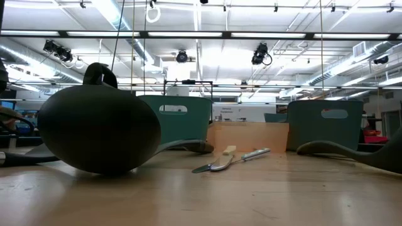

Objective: Pick & Place Kitchen Items
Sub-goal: Put the right black spatula into the green bin

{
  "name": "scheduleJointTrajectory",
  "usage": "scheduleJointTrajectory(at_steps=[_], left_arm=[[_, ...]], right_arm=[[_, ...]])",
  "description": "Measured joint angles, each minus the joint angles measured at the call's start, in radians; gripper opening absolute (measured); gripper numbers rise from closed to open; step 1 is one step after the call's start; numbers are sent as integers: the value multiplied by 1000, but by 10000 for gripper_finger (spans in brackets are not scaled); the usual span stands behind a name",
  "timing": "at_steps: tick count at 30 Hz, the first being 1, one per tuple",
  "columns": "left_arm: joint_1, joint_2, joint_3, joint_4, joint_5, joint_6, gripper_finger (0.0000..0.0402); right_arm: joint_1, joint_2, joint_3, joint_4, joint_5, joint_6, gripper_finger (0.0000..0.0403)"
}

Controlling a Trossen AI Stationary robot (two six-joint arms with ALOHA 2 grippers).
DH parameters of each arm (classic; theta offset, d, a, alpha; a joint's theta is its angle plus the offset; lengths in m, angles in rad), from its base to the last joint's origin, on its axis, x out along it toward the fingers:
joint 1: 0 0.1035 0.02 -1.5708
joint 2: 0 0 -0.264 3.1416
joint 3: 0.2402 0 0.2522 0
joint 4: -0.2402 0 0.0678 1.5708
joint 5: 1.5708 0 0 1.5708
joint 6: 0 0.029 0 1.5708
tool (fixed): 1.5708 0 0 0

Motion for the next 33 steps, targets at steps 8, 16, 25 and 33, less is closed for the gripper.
scheduleJointTrajectory(at_steps=[8, 16, 25, 33], left_arm=[[28, -56, 0, -142, -25, 40, 123], [82, -130, 0, -305, -47, 78, 123], [132, -159, 0, -375, -50, 63, 123], [161, -158, -11, -574, -77, 0, 123]], right_arm=[[0, -30, 0, -28, 55, -1, 206], [0, -29, 0, -31, 53, -1, 206], [0, -29, 0, -31, 51, -1, 206], [0, -29, 0, -31, 51, -1, 206]])
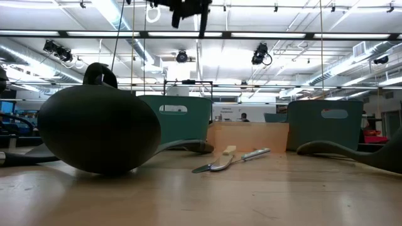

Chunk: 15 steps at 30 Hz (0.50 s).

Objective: Pick & Place Kitchen Items
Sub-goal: Put the right black spatula into the green bin

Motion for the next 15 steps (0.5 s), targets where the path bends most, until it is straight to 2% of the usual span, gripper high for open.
scheduleJointTrajectory(at_steps=[5, 15], left_arm=[[10, 0, 0, -121, -42, -3, 123], [58, 0, 0, -228, -71, -52, 123]], right_arm=[[0, 0, 0, 0, 0, 0, 206], [0, 0, 0, 0, 0, 0, 206]])
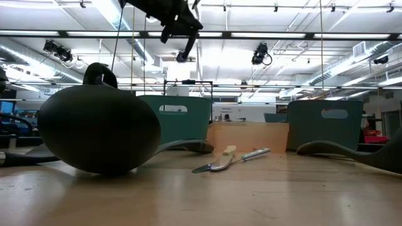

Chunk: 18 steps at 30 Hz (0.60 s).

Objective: Pick & Place Kitchen Items
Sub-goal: Put the right black spatula into the green bin

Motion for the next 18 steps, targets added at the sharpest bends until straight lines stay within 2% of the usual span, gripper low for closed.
scheduleJointTrajectory(at_steps=[10, 18], left_arm=[[18, 4, -35, -166, 23, -30, 126], [18, 3, -35, -175, 28, -53, 127]], right_arm=[[0, 0, 0, 0, -8, 1, 206], [0, 0, 0, 0, -9, 0, 206]])
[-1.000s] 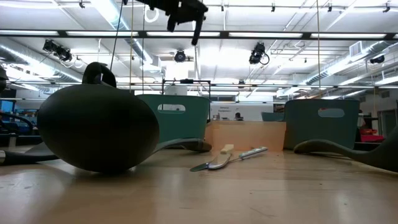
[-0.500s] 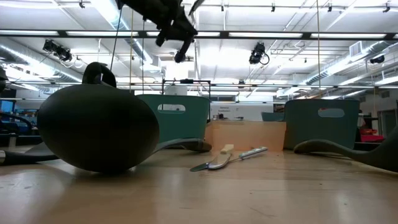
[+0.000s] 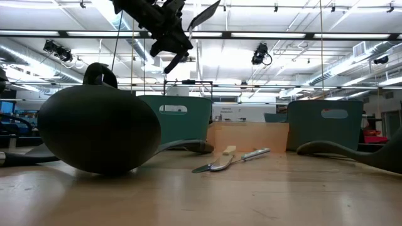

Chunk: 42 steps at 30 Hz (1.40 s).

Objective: Pick & Place Kitchen Items
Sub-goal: Put the right black spatula into the green bin

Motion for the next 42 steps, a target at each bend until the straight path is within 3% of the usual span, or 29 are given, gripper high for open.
scheduleJointTrajectory(at_steps=[12, 27, 36, 42], left_arm=[[73, 0, 0, 34, 243, -228, 131], [97, -1, -166, 68, 365, -371, 131], [172, -1, -219, 61, 541, -404, 135], [223, -1, -271, 64, 713, -492, 130]], right_arm=[[0, 0, 0, 0, -2, 0, 206], [0, 0, 0, 0, -3, 0, 206], [0, 0, 0, 0, -3, 0, 206], [0, 0, 0, 0, -3, 0, 206]])
